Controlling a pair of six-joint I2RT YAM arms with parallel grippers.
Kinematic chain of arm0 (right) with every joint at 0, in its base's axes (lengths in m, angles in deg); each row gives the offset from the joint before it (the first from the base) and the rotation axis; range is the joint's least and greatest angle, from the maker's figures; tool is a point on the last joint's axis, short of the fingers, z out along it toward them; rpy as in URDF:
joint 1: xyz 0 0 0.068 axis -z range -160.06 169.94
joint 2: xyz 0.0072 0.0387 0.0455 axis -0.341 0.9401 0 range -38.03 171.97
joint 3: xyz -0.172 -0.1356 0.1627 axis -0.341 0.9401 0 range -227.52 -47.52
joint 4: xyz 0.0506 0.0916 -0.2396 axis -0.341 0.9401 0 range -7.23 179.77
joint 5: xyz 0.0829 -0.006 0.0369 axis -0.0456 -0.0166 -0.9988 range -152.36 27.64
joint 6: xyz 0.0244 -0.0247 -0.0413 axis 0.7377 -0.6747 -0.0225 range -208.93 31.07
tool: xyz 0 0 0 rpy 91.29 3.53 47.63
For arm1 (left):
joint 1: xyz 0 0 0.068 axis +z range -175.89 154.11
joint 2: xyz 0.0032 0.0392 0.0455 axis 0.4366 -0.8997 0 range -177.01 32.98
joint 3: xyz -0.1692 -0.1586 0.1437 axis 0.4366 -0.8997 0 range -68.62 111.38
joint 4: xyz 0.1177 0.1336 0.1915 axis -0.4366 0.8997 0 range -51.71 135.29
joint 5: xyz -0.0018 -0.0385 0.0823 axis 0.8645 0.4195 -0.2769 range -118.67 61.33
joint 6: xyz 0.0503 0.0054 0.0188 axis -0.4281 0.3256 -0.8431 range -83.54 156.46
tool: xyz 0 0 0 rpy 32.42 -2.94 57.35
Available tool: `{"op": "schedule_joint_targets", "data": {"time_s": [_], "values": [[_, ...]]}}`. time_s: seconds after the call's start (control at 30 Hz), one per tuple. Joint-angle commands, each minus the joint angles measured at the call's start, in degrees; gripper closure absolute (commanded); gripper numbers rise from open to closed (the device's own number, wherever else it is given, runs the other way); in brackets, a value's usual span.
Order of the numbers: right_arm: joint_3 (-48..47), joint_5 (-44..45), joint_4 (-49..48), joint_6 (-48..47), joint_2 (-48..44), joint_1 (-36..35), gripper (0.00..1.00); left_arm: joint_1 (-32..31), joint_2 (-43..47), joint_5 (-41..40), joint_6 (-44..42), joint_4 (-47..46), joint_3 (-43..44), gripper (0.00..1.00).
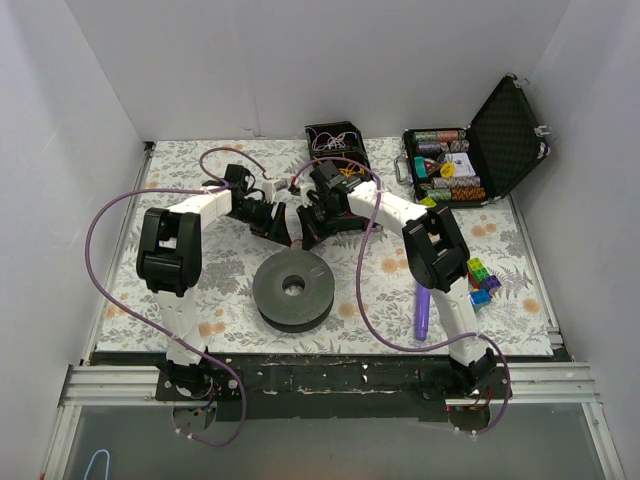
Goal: Wrap the cables
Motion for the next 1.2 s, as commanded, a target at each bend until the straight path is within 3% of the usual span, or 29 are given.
{"op": "schedule_joint_targets", "data": {"time_s": [0.0, 0.23, 0.53, 0.67, 1.17], "values": [[-2.5, 2.9, 3.9, -0.6, 0.1, -0.3, 0.9, 0.3, 4.3, -2.2, -0.4, -0.3, 0.0, 0.48], [-1.3, 9.5, 10.1, -4.4, -3.5, -0.3, 0.75, 0.4, 4.3, -4.9, -1.7, 1.1, 1.2, 0.48], [-2.1, 11.0, 15.2, -7.2, -4.7, 1.2, 0.59, 0.3, 4.8, -5.5, -2.5, 1.7, 1.0, 0.48], [-1.3, 7.7, 15.5, -8.6, -7.5, 2.7, 0.52, 0.3, 5.0, -5.9, -3.2, 1.9, 0.9, 0.48], [-1.6, 7.8, 16.4, -7.8, -12.3, 3.4, 0.49, 0.3, 6.4, -7.5, -0.9, 2.6, 3.3, 0.47]]}}
